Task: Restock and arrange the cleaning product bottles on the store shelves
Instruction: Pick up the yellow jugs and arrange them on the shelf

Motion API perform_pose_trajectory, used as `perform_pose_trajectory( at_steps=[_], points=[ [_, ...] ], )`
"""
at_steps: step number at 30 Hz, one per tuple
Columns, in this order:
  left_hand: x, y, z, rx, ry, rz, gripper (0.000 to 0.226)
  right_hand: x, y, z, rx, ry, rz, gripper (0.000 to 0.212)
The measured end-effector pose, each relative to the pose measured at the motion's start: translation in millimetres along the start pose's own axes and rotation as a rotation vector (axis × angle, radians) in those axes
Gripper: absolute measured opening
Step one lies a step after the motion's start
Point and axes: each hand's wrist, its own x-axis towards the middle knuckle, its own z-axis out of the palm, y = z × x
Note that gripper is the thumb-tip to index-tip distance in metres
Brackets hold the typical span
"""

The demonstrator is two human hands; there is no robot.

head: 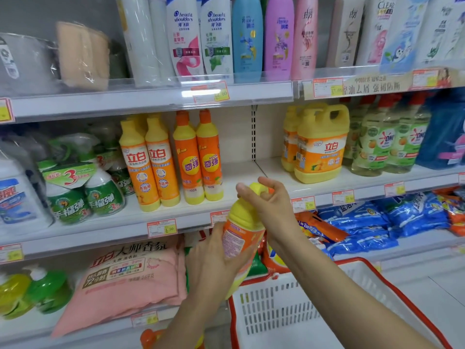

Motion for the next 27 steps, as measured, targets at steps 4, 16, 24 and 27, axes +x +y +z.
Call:
perform_pose_trajectory(
  at_steps=[4,16,24,27],
  points=[
    [6,-6,-5,-0.375,-0.197,-0.083,0.054,0,6,2,0.014,0.005,-0.028,0.05],
    [11,-45,23,-1.178,-0.449,-0.442,0.1,10,-13,-29,0.114,-0.326,-0.087,0.049],
    [21,-25,11,-1.087,-0.163,-0.39,0.087,23,-8,-52,-0.134,-0.332,-0.076,0.048],
    [26,-21,12,-0.854,0.008,-0.332,0.075,25,-3,-67,-0.401,-0.44,-0.033,0.102]
  ],
)
